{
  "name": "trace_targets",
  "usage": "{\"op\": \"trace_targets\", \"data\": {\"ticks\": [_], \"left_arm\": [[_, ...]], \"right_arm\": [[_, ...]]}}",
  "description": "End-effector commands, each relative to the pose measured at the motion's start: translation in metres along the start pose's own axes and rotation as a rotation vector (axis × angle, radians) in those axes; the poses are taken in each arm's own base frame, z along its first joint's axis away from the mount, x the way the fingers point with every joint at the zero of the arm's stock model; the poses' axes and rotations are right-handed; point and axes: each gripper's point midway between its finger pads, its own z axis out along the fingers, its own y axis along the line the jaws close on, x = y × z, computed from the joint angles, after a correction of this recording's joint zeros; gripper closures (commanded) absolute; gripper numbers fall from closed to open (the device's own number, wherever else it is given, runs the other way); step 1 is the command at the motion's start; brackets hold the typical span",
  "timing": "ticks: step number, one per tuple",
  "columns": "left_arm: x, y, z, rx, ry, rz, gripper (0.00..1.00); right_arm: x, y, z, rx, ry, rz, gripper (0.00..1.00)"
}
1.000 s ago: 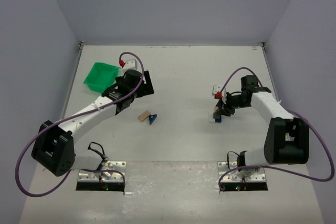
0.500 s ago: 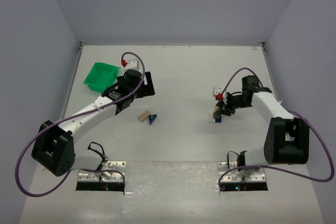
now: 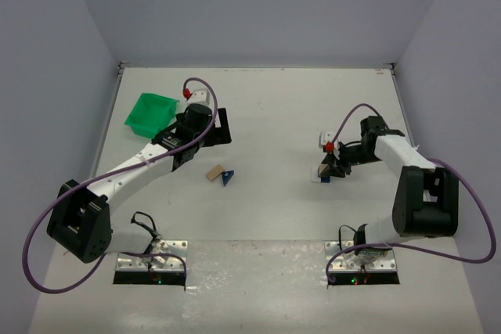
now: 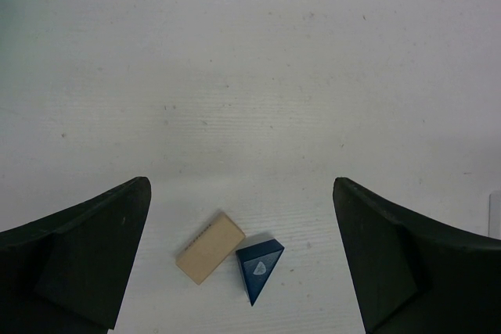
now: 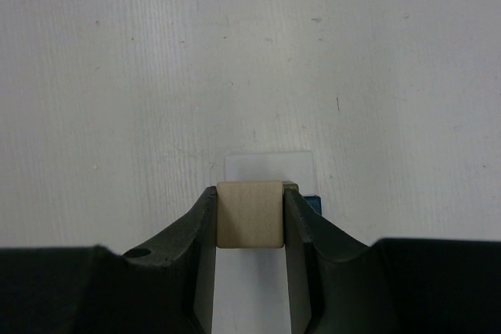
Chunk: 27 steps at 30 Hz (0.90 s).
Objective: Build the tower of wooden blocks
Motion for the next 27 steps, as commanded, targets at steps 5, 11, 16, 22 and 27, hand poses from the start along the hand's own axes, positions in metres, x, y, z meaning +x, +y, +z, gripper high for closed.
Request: {"op": "trace_targets", "data": {"ticks": [5,11,16,22,27], "left_arm": [[-0.026,-0.013,-0.009,0.046,-0.077,-0.012,0.00],[-0.027,-0.013,-0.009,0.047,-0.077,-0.010,0.00],[-0.027,-0.013,-0.008,0.047,-0.076,-0.010,0.00],[-0.028,-0.015,-0.008,0.051,-0.075,-0.009,0.00],[-0.027,-0.015,-0.007,0.047,-0.072,-0.006,0.00]], "right_arm": [[-0.016,-0.015,-0.009,0.030,-0.066,-0.033,0.79],[-0.016,-0.019,-0.010,0.038,-0.073,-0.031,0.78],[-0.015,-0.020,-0.010,0.039,-0.074,-0.034,0.76],[-0.016,-0.022,-0.008,0.038,-0.084,-0.031,0.76],[-0.014,-0.023,-0.007,0.041,-0.086,-0.036,0.75]]}}
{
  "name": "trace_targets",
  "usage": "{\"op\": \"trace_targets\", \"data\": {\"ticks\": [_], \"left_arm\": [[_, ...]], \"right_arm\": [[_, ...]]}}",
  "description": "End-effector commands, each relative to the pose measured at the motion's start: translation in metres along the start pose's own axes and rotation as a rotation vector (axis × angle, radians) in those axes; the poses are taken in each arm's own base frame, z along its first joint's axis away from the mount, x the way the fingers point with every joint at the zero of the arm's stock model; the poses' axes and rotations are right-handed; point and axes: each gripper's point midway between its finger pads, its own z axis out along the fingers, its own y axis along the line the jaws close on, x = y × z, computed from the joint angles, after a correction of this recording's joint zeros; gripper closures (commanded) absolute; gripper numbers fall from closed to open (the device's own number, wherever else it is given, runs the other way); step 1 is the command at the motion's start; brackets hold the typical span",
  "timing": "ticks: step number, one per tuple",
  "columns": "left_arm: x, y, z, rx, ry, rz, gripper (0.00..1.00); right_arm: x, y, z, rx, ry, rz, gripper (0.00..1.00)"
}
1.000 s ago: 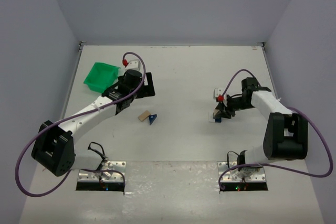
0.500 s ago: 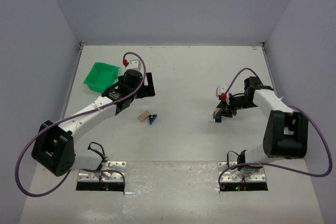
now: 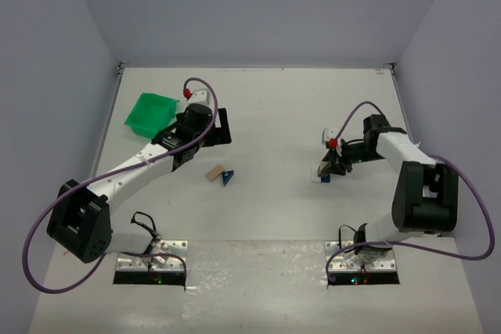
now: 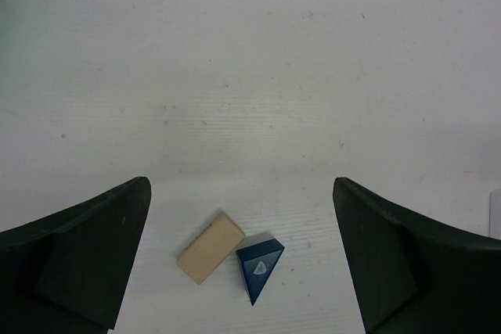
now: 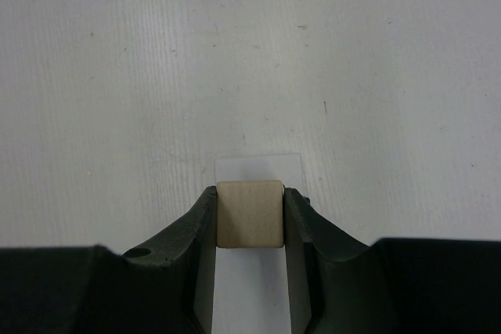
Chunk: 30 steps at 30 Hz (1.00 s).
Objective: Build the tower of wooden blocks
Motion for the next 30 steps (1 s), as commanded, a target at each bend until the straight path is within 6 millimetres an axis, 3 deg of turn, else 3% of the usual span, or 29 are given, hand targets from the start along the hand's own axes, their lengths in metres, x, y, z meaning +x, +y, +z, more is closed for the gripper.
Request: {"op": "trace_targets", "data": {"ticks": [1,30], "left_arm": [[-0.0271,-0.0135,-0.0061,0.042,-0.072,-0.011,0.00],[-0.0263,-0.0135,-0.0052,0.037,-0.064,-0.004,0.00]], "right_arm": [[-0.0131,-0.0168,-0.0028,0.035,-0.047,-0.062,0.75],[-0.0099,-0.0214,-0.0013,0.033,-0.041,-0.058,0.69]]}}
